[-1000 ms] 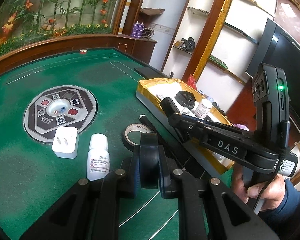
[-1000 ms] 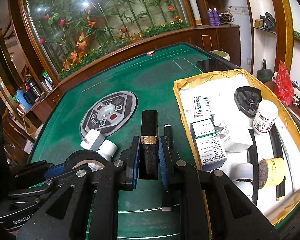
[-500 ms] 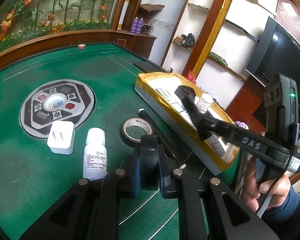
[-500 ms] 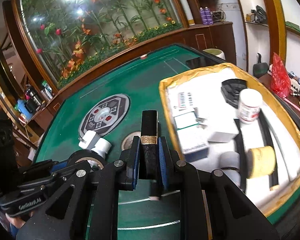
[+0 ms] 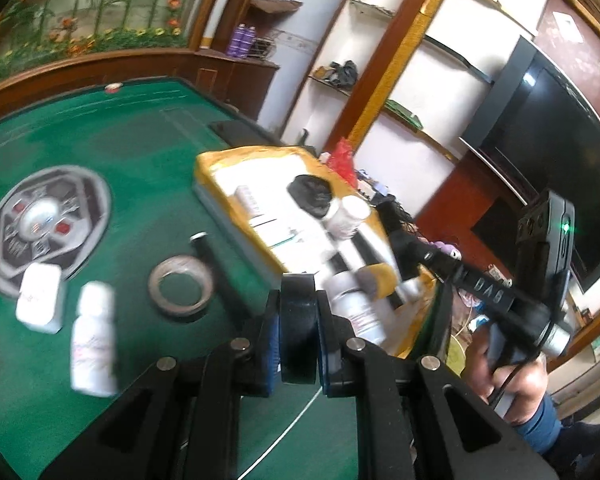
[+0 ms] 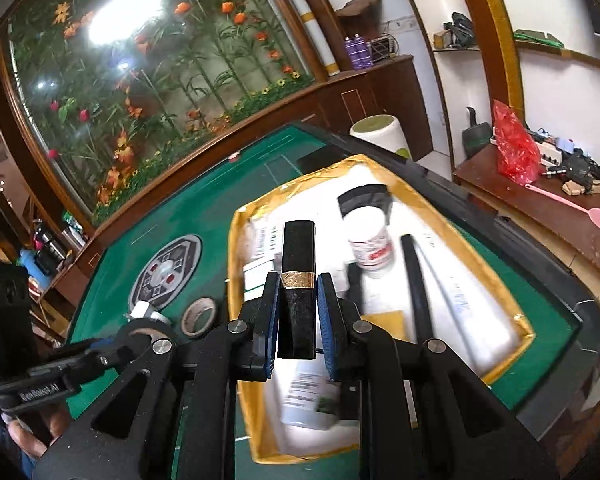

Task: Organize rigid objects
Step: 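Carry the black lipstick tube onto the white board and open the right tool, then move both tools back over the felt toward the white plug and bottle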

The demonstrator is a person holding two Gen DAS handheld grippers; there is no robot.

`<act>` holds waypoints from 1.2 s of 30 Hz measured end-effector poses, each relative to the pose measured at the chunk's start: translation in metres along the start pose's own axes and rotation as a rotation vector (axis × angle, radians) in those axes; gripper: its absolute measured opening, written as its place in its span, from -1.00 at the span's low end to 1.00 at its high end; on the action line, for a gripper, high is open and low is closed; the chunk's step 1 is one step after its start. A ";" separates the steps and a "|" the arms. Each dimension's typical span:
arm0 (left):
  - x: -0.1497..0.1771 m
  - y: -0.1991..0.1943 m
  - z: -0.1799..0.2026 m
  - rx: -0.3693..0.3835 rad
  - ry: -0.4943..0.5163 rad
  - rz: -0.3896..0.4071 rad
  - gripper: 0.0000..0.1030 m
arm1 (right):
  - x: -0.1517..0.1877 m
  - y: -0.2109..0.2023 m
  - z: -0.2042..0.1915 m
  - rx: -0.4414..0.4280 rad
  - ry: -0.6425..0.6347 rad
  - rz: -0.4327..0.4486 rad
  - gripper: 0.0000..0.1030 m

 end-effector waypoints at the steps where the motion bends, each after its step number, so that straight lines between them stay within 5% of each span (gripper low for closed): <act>1: -0.003 0.005 0.009 0.008 0.012 -0.005 -0.72 | 0.001 -0.002 0.005 0.009 0.002 0.001 -0.67; 7: -0.007 0.043 0.056 0.050 0.071 -0.053 -0.72 | 0.008 -0.007 0.035 0.057 0.026 -0.007 -0.66; 15: -0.001 0.085 0.066 0.012 0.072 -0.098 -0.71 | 0.009 0.008 0.058 0.091 0.019 -0.045 -0.66; 24: 0.004 0.092 0.066 -0.021 0.082 -0.101 -0.66 | 0.013 0.016 0.064 0.116 0.012 -0.071 -0.62; 32: 0.003 0.072 0.071 0.010 0.068 -0.087 -0.64 | -0.001 -0.013 0.058 0.129 0.005 0.011 -0.55; 36: -0.001 0.054 0.068 0.032 0.054 -0.063 -0.47 | -0.005 -0.022 0.045 0.107 -0.004 0.028 -0.55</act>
Point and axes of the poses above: each gripper's, at about its wrist camera, not at the fingertips, and y roughly the way its jaws point, z to its right, x to its underside, the point moved 7 cm from there along y, roughly the way its jaws point, and after that the axes turned 8 degrees about -y, right-handed, at the moved point
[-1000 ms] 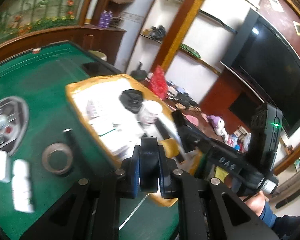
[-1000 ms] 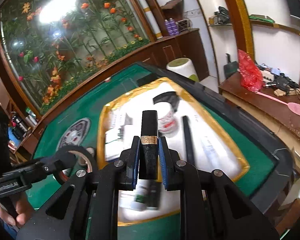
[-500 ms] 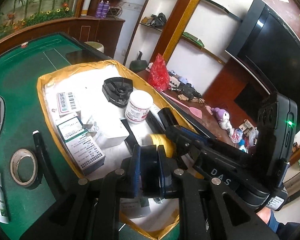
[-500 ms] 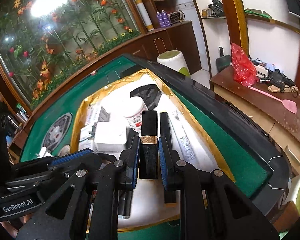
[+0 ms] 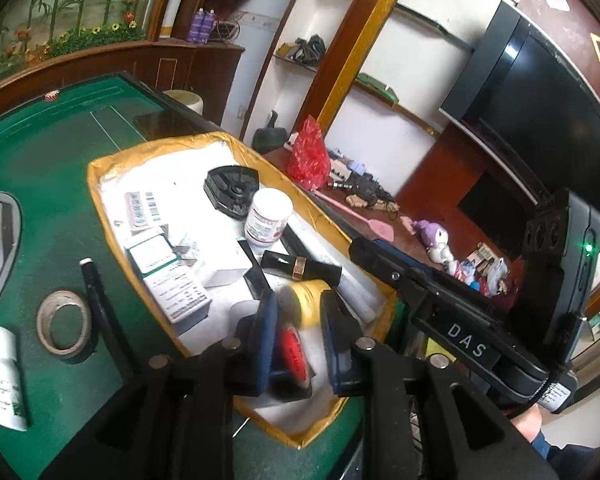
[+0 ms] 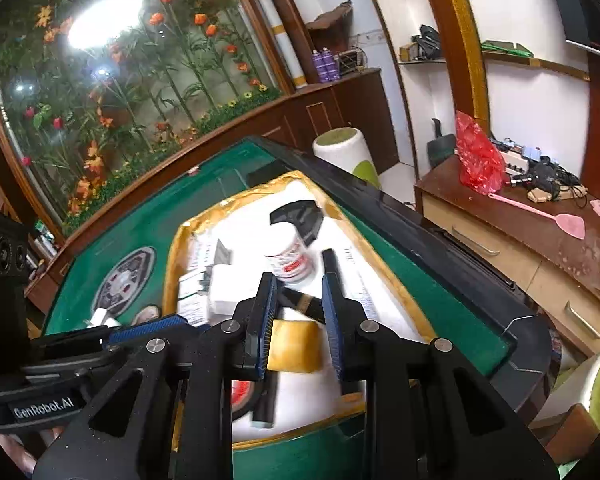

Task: Organize rigid objects
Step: 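Move both tools back over the felt toward the white plug and bottle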

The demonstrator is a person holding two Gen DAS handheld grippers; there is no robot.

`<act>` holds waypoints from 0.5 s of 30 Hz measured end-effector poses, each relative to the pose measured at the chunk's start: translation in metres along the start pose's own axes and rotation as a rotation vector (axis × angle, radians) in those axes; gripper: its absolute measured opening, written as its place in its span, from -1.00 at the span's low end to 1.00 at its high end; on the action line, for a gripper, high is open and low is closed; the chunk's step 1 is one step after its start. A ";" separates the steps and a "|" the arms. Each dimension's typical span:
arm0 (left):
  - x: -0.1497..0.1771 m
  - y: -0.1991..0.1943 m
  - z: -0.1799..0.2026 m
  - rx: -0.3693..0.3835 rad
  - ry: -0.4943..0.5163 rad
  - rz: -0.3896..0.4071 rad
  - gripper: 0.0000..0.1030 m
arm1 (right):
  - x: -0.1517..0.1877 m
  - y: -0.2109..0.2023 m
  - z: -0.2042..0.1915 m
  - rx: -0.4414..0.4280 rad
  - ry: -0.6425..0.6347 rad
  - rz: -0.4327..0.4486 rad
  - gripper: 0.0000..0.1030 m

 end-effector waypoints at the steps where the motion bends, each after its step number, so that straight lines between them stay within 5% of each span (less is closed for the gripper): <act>1: -0.001 -0.005 -0.003 -0.002 -0.003 0.007 -0.35 | 0.000 -0.001 -0.004 -0.004 -0.005 0.000 -0.55; 6: -0.009 -0.044 -0.032 -0.051 -0.021 0.083 -0.14 | 0.001 -0.007 -0.033 -0.065 -0.039 -0.008 -0.55; 8: -0.013 -0.071 -0.060 -0.133 -0.028 0.142 -0.09 | 0.004 -0.008 -0.047 -0.083 -0.070 -0.012 -0.55; 12: -0.012 -0.117 -0.128 -0.348 -0.095 0.225 0.53 | 0.010 -0.008 -0.069 -0.112 -0.113 -0.027 -0.55; 15: -0.003 -0.130 -0.187 -0.408 -0.215 0.210 0.54 | 0.017 -0.005 -0.082 -0.133 -0.139 -0.044 -0.55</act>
Point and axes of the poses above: each gripper's, at about its wrist camera, not at the fingertips, and y roughly the way its jaws point, z to its right, x to its underside, the point moved 7 cm from there along y, roughly the way its jaws point, and after that the axes turned 8 degrees about -y, right-handed, at the moved point
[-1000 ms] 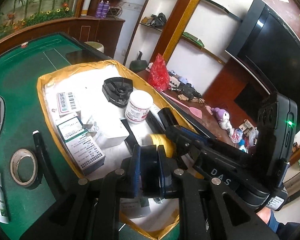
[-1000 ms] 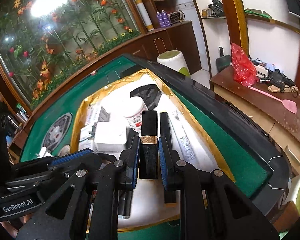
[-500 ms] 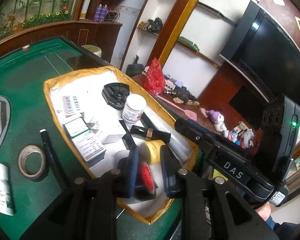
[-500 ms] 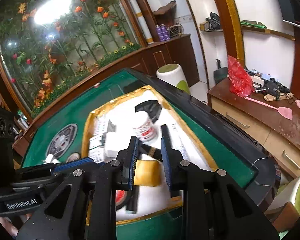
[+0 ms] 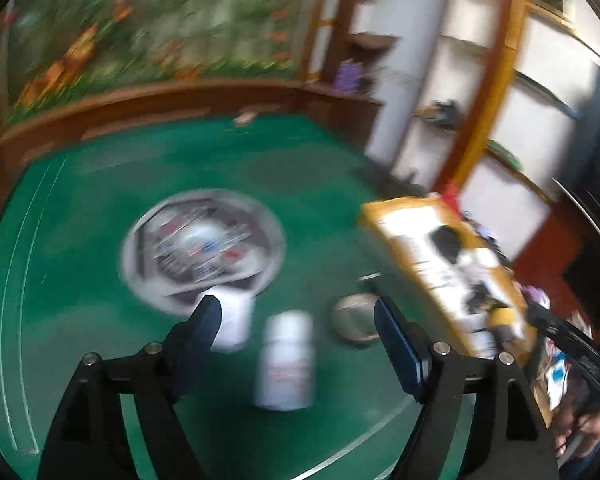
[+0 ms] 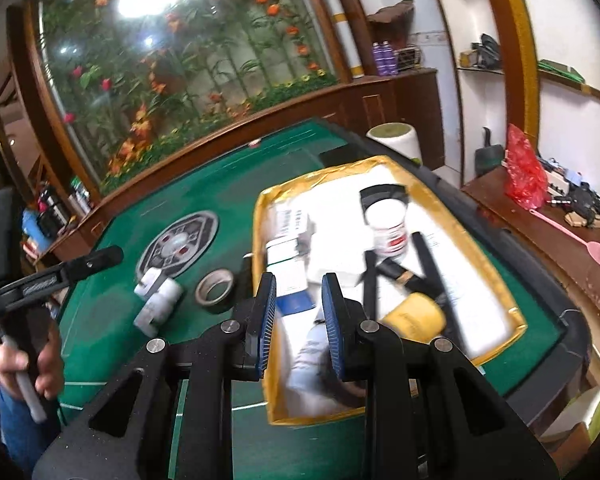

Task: Organize rigid objects
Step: 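Move both tools back over the felt toward the white plug and bottle, then grasp the white plug with the left tool while the right grasps the green-labelled bottle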

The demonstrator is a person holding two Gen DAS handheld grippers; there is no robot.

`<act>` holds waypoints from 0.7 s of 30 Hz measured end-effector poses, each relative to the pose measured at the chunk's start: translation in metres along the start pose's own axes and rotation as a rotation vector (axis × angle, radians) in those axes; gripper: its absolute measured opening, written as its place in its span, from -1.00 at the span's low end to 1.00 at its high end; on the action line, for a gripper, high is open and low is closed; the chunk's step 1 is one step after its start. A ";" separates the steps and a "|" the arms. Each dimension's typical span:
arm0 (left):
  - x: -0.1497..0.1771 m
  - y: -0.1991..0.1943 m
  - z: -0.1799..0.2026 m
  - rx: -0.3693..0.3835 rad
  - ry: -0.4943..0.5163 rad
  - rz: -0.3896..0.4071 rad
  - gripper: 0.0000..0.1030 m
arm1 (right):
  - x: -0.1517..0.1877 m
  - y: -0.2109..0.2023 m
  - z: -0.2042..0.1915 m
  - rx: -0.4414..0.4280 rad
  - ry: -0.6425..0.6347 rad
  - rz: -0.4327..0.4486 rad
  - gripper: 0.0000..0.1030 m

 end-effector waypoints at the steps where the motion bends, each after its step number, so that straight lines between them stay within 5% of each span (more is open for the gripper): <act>1: 0.004 0.011 -0.018 -0.008 -0.044 -0.054 0.54 | 0.002 0.003 -0.004 -0.007 -0.008 -0.009 -0.55; 5: 0.006 0.039 -0.048 -0.082 -0.122 -0.110 0.53 | 0.011 0.013 -0.018 -0.041 -0.026 -0.039 -0.55; 14: 0.002 0.072 -0.051 -0.149 -0.037 -0.125 0.52 | 0.033 0.032 -0.058 -0.121 -0.092 -0.113 -0.55; 19: 0.009 0.088 -0.048 -0.177 0.042 -0.159 -0.17 | 0.037 0.037 -0.077 -0.149 -0.115 -0.152 -0.55; 21: 0.011 0.087 -0.046 -0.202 0.087 -0.161 -0.23 | 0.038 0.041 -0.089 -0.178 -0.113 -0.177 -0.55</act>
Point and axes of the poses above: each gripper's, at about its wrist camera, not at the fingertips, and y roughly the way its jaws point, z to its right, x to its underside, the point moved 7 cm from there along y, roughly the way its jaws point, and after that the axes turned 8 degrees about -y, right-handed, at the moved point
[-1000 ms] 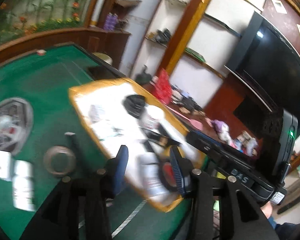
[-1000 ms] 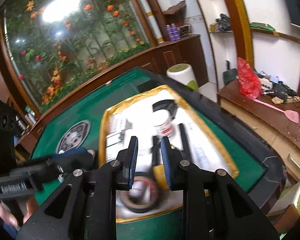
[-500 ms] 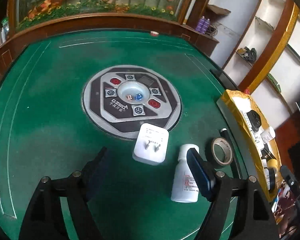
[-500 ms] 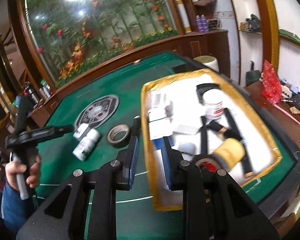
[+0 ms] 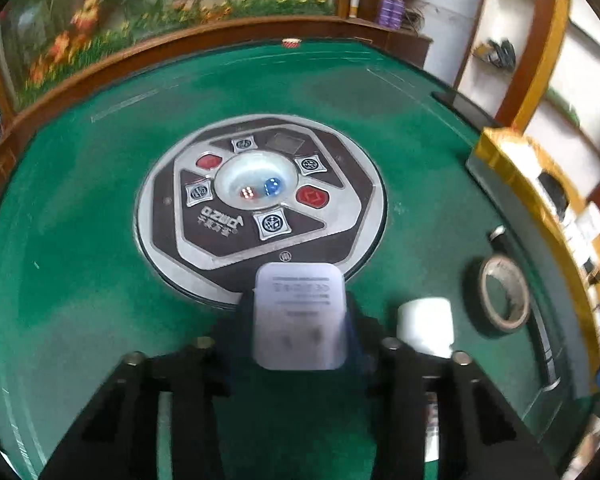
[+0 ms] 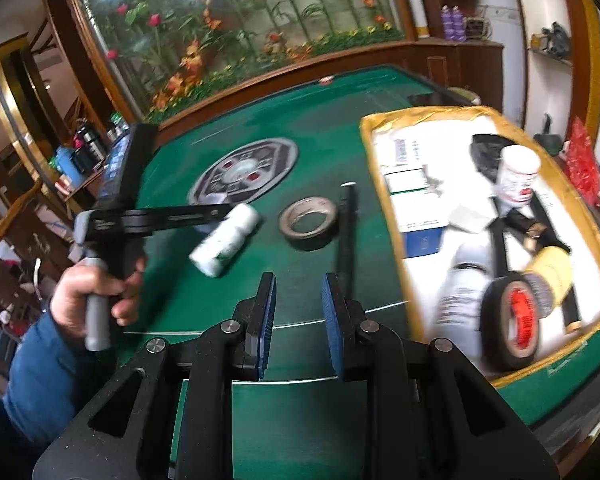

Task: Organize rigid objects
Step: 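Grasp the white plug with the left tool while the right grasps the green-labelled bottle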

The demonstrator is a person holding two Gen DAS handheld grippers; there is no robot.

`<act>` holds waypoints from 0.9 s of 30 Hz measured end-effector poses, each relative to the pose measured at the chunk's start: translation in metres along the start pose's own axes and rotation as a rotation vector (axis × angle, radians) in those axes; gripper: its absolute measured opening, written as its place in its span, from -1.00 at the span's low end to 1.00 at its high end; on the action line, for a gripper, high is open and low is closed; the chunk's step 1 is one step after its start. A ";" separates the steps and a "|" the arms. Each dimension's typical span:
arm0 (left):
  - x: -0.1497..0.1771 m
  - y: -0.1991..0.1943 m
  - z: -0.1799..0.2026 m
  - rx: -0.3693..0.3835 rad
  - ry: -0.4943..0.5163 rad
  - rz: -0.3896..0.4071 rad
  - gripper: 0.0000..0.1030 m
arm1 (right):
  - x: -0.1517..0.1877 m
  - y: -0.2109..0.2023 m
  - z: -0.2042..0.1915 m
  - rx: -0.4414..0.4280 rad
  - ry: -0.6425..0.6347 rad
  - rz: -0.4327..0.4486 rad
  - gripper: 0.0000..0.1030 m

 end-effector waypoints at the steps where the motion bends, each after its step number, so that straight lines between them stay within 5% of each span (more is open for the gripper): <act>1: 0.001 -0.001 -0.003 0.006 -0.007 -0.003 -0.23 | -0.001 0.004 -0.005 -0.013 0.003 -0.013 -0.55; 6: 0.003 -0.009 -0.030 0.003 -0.081 -0.015 -0.23 | -0.016 0.034 -0.033 -0.137 0.089 -0.092 -0.52; 8: 0.001 -0.014 -0.036 0.026 -0.117 -0.007 -0.23 | -0.023 0.051 -0.042 -0.166 0.121 -0.113 -0.17; 11: -0.001 -0.026 -0.041 0.028 -0.139 0.030 -0.23 | -0.030 0.074 -0.050 -0.177 0.181 -0.140 -0.13; 22: -0.014 -0.045 -0.046 0.046 -0.188 0.094 -0.23 | -0.036 0.151 -0.072 -0.048 0.126 -0.289 -0.17; 23: -0.015 -0.046 -0.045 0.046 -0.190 0.100 -0.23 | -0.037 0.152 -0.078 -0.013 0.063 -0.284 -0.33; 27: -0.016 -0.048 -0.044 0.053 -0.198 0.118 -0.23 | -0.032 0.143 -0.075 -0.047 0.053 -0.234 -0.34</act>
Point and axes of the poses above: each gripper's, at about its wrist camera, not at the fingertips, and y roughly the way its jaws point, z to its right, x to its underside, the point moved 7 cm from there along y, roughly the way its jaws point, and after that the axes turned 8 degrees about -y, right-handed, at the moved point
